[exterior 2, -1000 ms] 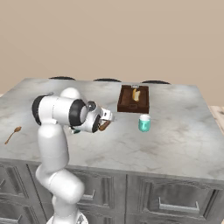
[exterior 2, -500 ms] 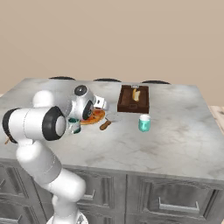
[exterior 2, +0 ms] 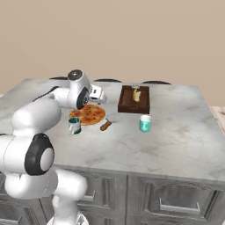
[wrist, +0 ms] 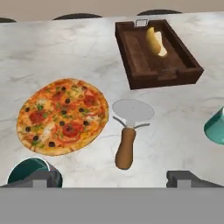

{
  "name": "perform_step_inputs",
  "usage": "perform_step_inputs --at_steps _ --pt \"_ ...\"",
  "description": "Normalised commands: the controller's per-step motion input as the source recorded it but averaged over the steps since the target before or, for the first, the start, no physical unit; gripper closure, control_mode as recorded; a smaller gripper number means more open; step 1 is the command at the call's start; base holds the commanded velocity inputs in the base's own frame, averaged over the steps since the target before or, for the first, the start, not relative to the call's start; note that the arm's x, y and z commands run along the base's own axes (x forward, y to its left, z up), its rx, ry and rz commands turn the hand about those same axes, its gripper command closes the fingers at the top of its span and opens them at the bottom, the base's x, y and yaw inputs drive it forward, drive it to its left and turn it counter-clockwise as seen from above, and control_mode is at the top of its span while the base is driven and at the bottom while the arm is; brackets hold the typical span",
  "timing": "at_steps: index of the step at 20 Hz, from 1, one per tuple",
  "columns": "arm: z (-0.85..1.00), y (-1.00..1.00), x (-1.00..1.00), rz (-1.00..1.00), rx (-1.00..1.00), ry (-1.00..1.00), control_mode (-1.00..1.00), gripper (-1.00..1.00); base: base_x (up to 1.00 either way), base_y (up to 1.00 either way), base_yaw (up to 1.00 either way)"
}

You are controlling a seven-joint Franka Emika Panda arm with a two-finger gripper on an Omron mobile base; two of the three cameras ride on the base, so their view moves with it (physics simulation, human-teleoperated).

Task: Take the pizza cutter from the drawer on the right and place it on the dining counter for cutting.

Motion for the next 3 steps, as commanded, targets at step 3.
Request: perform_step_inputs --at_steps 3 --pt "0.50 0.01 -1.00 0.02 0.00 0.00 -1.00 -1.00 0.00 0.00 0.00"
